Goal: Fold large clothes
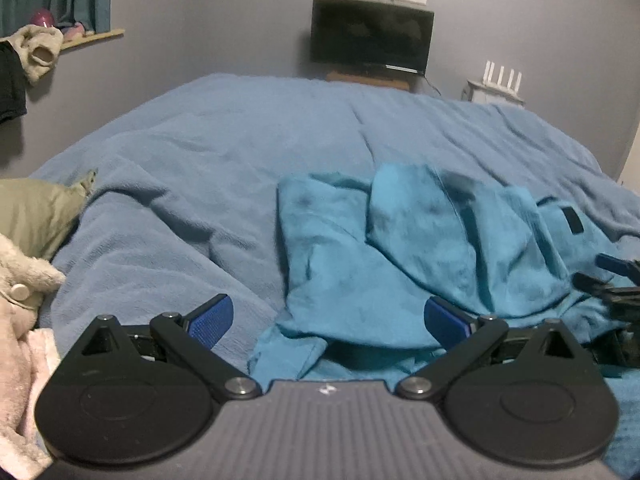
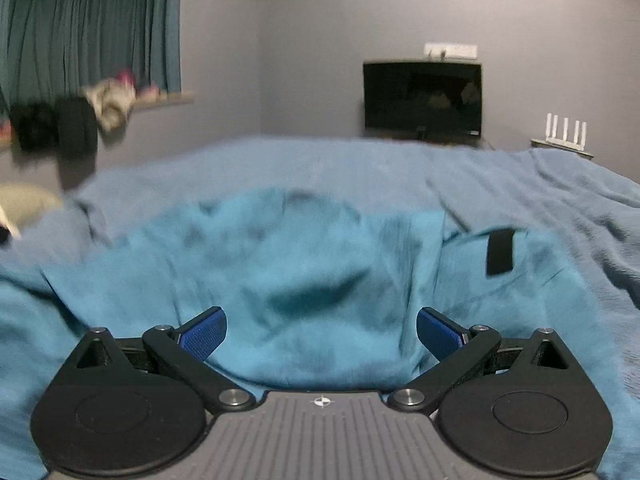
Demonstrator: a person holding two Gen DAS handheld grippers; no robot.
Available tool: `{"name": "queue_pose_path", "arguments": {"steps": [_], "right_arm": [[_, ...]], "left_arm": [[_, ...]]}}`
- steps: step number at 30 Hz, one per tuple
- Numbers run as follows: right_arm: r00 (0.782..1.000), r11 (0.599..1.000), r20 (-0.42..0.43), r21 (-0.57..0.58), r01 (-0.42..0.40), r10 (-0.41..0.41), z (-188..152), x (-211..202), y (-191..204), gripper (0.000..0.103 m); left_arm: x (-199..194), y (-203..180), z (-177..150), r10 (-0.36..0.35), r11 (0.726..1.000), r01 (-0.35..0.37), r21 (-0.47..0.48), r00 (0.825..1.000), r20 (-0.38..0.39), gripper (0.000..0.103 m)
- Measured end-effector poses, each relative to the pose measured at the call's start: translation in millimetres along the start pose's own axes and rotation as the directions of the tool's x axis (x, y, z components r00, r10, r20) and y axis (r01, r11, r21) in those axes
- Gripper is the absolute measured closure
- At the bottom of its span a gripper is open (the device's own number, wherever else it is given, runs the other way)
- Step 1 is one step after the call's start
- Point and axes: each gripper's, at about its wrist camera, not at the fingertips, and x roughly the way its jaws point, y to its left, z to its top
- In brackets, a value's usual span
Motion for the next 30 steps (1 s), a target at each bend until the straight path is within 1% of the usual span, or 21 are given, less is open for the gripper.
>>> {"name": "queue_pose_path", "arguments": {"steps": [2, 3, 4, 9, 12, 14, 17, 21, 23, 25, 28, 29, 30], "right_arm": [[0.999, 0.999, 0.028, 0.026, -0.034, 0.033, 10, -19, -4, 0.001], [0.998, 0.999, 0.06, 0.018, -0.034, 0.033, 13, -32, -5, 0.001], [0.996, 1.0, 0.086, 0.002, -0.022, 0.022, 18, -45, -5, 0.001], [0.992, 0.998, 0.126, -0.062, 0.01, -0.002, 43, -102, -7, 0.001], [0.988, 0.994, 0.154, -0.102, 0.035, -0.019, 57, -139, -10, 0.001], [0.987, 0.992, 0.158, -0.113, 0.046, -0.028, 60, -166, -16, 0.001], [0.991, 0.991, 0.127, -0.116, 0.062, -0.047, 60, -200, -26, 0.001], [0.997, 0.984, 0.04, -0.164, 0.076, -0.071, 50, -239, -40, 0.001], [0.999, 0.984, -0.002, -0.168, 0.053, -0.054, 44, -258, -47, 0.001], [0.999, 0.989, -0.043, -0.146, 0.015, -0.022, 38, -275, -53, 0.001], [0.996, 0.995, -0.085, -0.1, -0.006, -0.003, 29, -289, -57, 0.001], [0.995, 0.996, -0.098, -0.092, -0.013, 0.003, 27, -293, -58, 0.001], [0.994, 0.995, -0.112, -0.094, -0.025, 0.014, 26, -299, -59, 0.001]], "left_arm": [[-5, 4, 2, -0.002, 1.0, 0.002, 0.004, 1.0, 0.013, 0.001], [-7, 6, 3, -0.003, 1.0, 0.003, 0.004, 1.0, 0.019, 0.001], [-8, 8, 4, -0.004, 1.0, 0.004, 0.004, 1.0, 0.026, 0.001], [-21, 22, 10, -0.021, 0.999, 0.022, -0.025, 0.999, 0.049, 0.001], [-38, 33, 16, -0.028, 0.998, 0.031, -0.045, 0.997, 0.076, 0.001], [-52, 44, 20, -0.025, 0.999, 0.029, -0.044, 0.996, 0.088, 0.001], [-78, 64, 23, -0.035, 0.999, 0.038, -0.032, 0.995, 0.095, 0.001], [-118, 97, 20, -0.014, 0.999, 0.017, -0.031, 0.996, 0.085, 0.001], [-137, 111, 16, -0.019, 0.999, 0.022, -0.041, 0.998, 0.062, 0.001], [-152, 121, 11, -0.025, 0.999, 0.027, -0.039, 0.999, 0.048, 0.001], [-168, 127, 3, 0.002, 1.0, -0.003, 0.016, 1.0, 0.024, 0.001], [-172, 127, 0, 0.004, 0.999, -0.004, 0.042, 1.0, 0.007, 0.001], [-176, 127, -3, -0.013, 0.998, 0.013, 0.065, 1.0, -0.008, 0.001]]}}
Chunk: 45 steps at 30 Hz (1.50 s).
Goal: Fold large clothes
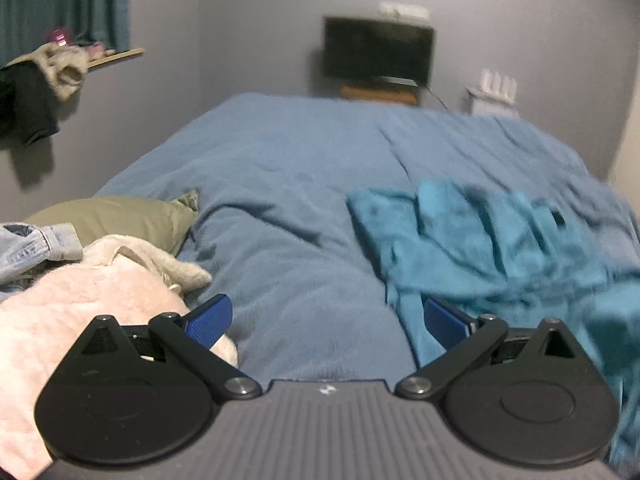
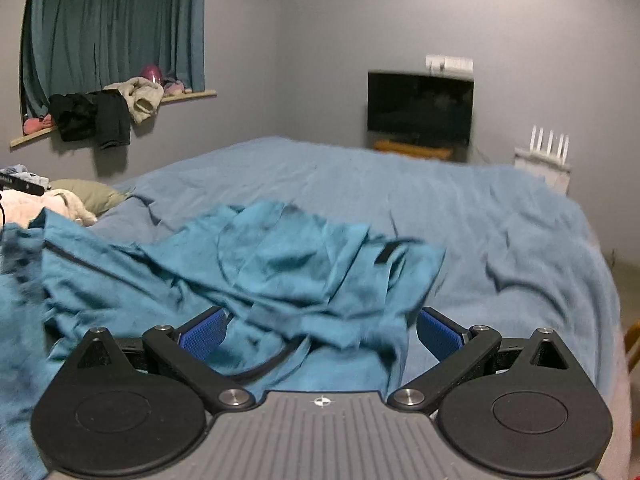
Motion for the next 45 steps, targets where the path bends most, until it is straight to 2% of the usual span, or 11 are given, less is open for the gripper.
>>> {"name": "queue_pose_path", "arguments": {"steps": [4, 8, 15, 19, 21, 25, 30, 32, 37, 40, 45], "right_arm": [[0.996, 0.996, -0.059, -0.064, -0.067, 0.063, -7, -20, 4, 0.001], [0.982, 0.985, -0.146, -0.108, -0.136, 0.12, -20, -41, 10, 0.001], [0.95, 0.96, -0.259, -0.169, -0.223, 0.175, -37, -71, 31, 0.006], [0.945, 0.949, -0.289, -0.224, -0.223, 0.154, -41, -66, 46, 0.008], [0.94, 0.943, -0.302, -0.236, -0.235, 0.158, -40, -65, 49, 0.01], [0.93, 0.933, -0.329, -0.255, -0.255, 0.164, -37, -77, 46, 0.017], [0.918, 0.921, -0.37, -0.289, -0.263, 0.146, -43, -83, 52, 0.017], [0.92, 0.907, -0.365, -0.323, -0.269, 0.143, -47, -79, 63, 0.017], [0.94, 0.842, -0.315, -0.464, -0.275, 0.133, -52, -65, 88, 0.033], [0.926, 0.862, -0.306, -0.383, -0.333, 0.222, -42, -57, 78, 0.069], [0.948, 0.909, -0.189, -0.285, -0.304, 0.257, -24, -52, 52, 0.078]], "left_arm": [[-17, -17, -23, -0.19, 0.973, 0.197, 0.12, 0.979, -0.068, 0.001], [-30, -44, -54, -0.374, 0.893, 0.397, 0.211, 0.916, -0.144, 0.001], [-43, -84, -84, -0.476, 0.801, 0.523, 0.29, 0.851, -0.222, 0.001], [-42, -107, -93, -0.411, 0.791, 0.466, 0.397, 0.885, -0.221, 0.001], [-35, -111, -93, -0.426, 0.793, 0.477, 0.38, 0.879, -0.214, 0.001], [-19, -109, -90, -0.424, 0.836, 0.454, 0.309, 0.891, -0.161, 0.001], [-3, -111, -84, -0.481, 0.828, 0.502, 0.25, 0.865, -0.143, 0.016], [2, -114, -82, -0.499, 0.818, 0.518, 0.25, 0.855, -0.14, 0.03], [6, -123, -76, -0.508, 0.802, 0.524, 0.286, 0.851, -0.132, 0.05], [8, -125, -70, -0.497, 0.813, 0.506, 0.287, 0.861, -0.108, 0.063], [18, -115, -48, -0.48, 0.847, 0.477, 0.237, 0.876, -0.047, 0.071]]}}
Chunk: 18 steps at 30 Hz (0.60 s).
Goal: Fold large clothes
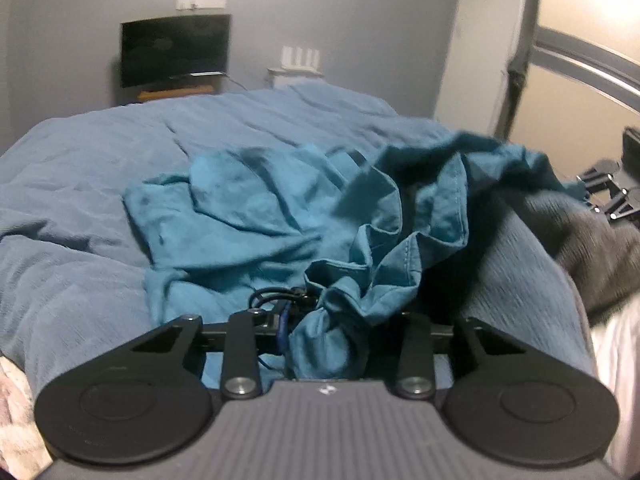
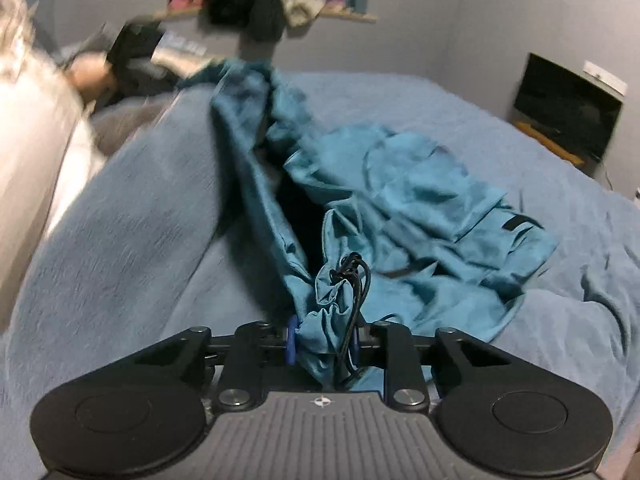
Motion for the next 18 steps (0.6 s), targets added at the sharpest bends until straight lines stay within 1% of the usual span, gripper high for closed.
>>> {"name": "queue_pose_path", "arguments": {"steps": [2, 3, 5, 6, 7, 10, 11, 12, 13, 14, 15, 18], "right_arm": [[0.997, 0.998, 0.072, 0.06, 0.028, -0.033, 6, -5, -17, 0.079], [0.991, 0.993, 0.11, 0.103, 0.059, -0.07, 9, -6, -27, 0.078], [0.979, 0.975, 0.153, 0.195, 0.107, -0.138, 14, -4, -46, 0.076], [0.974, 0.966, 0.166, 0.234, 0.114, -0.155, 16, 0, -55, 0.075], [0.973, 0.961, 0.17, 0.253, 0.111, -0.157, 19, 5, -61, 0.075], [0.973, 0.955, 0.14, 0.261, 0.141, -0.182, 26, 22, -70, 0.068], [0.973, 0.955, 0.134, 0.259, 0.147, -0.186, 28, 26, -71, 0.06], [0.973, 0.956, 0.133, 0.252, 0.15, -0.188, 28, 29, -73, 0.054], [0.974, 0.959, 0.135, 0.24, 0.148, -0.184, 30, 32, -74, 0.054], [0.975, 0.961, 0.136, 0.235, 0.143, -0.179, 33, 37, -75, 0.058], [0.974, 0.961, 0.139, 0.237, 0.14, -0.176, 36, 40, -78, 0.067], [0.965, 0.957, 0.163, 0.24, 0.162, -0.204, 52, 52, -91, 0.074]], "left_arm": [[2, 12, 10, 0.014, 0.999, -0.013, -0.034, 1.0, 0.025, 0.072], [3, 19, 16, 0.02, 0.998, -0.018, -0.056, 0.999, 0.039, 0.072], [8, 31, 25, 0.021, 0.996, -0.016, -0.09, 0.998, 0.055, 0.072], [13, 35, 29, 0.022, 0.995, -0.016, -0.098, 0.998, 0.06, 0.072], [18, 39, 34, 0.027, 0.995, -0.021, -0.099, 0.998, 0.063, 0.072], [32, 46, 43, 0.028, 0.995, -0.022, -0.093, 0.997, 0.065, 0.072], [37, 49, 46, 0.03, 0.996, -0.024, -0.09, 0.997, 0.066, 0.072], [40, 51, 47, 0.034, 0.996, -0.028, -0.085, 0.997, 0.066, 0.072], [43, 53, 49, 0.039, 0.996, -0.034, -0.078, 0.997, 0.064, 0.072], [47, 55, 51, 0.043, 0.997, -0.039, -0.067, 0.997, 0.062, 0.072], [51, 56, 54, 0.048, 0.998, -0.045, -0.054, 0.997, 0.061, 0.072], [62, 61, 70, 0.083, 0.996, -0.084, 0.008, 0.995, 0.061, 0.072]]}}
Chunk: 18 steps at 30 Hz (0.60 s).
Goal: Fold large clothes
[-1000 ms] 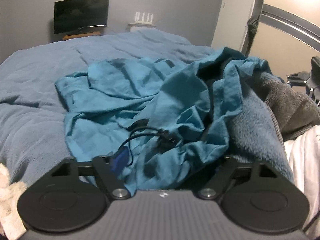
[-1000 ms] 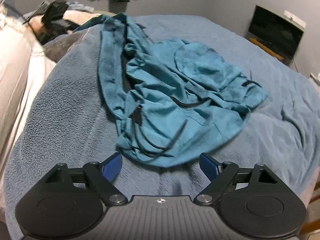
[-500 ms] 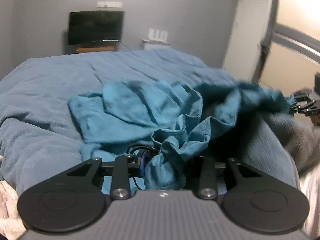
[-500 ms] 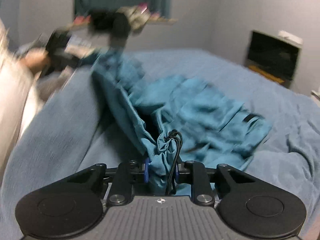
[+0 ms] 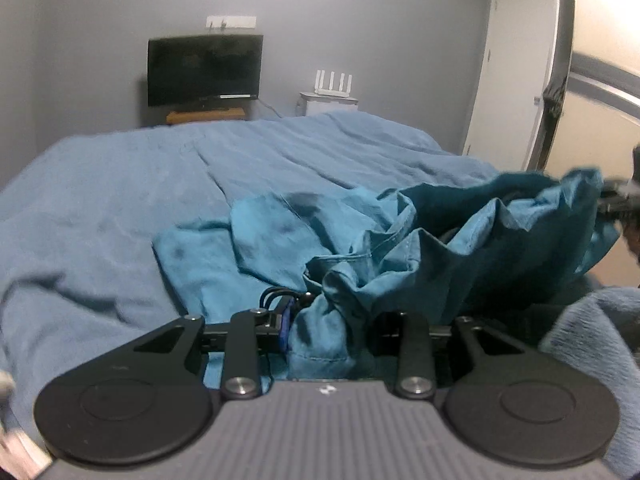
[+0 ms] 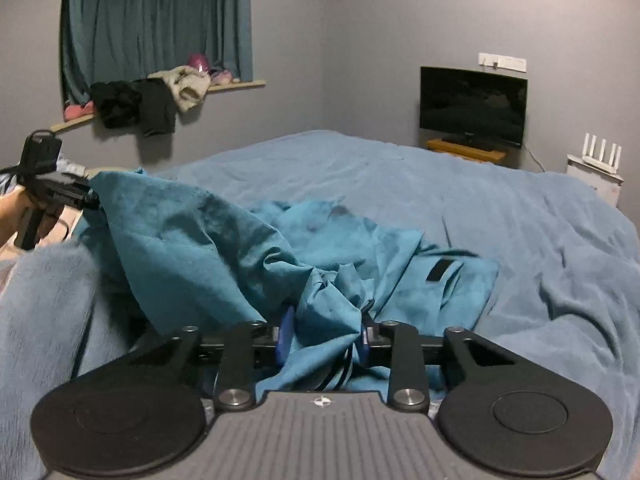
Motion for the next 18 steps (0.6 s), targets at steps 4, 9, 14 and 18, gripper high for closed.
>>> {"name": "queue_pose_path", "arguments": {"steps": [4, 9, 14, 18], "right_arm": [[0.995, 0.997, 0.07, 0.014, 0.074, -0.074, 30, 23, -19, 0.08], [0.969, 0.976, 0.121, 0.067, 0.207, -0.214, 57, 74, -56, 0.082], [0.951, 0.95, 0.103, 0.147, 0.276, -0.292, 76, 142, -111, 0.084], [0.932, 0.922, 0.06, 0.178, 0.344, -0.359, 77, 203, -146, 0.085]], "left_arm": [[28, 10, 35, 0.056, 0.993, -0.057, 0.102, 0.998, 0.014, 0.072], [80, 28, 79, 0.097, 0.975, -0.1, 0.196, 0.995, 0.028, 0.074], [154, 50, 118, 0.127, 0.952, -0.118, 0.284, 0.992, -0.016, 0.074], [213, 76, 135, 0.182, 0.943, -0.154, 0.294, 0.981, -0.07, 0.074]]}}
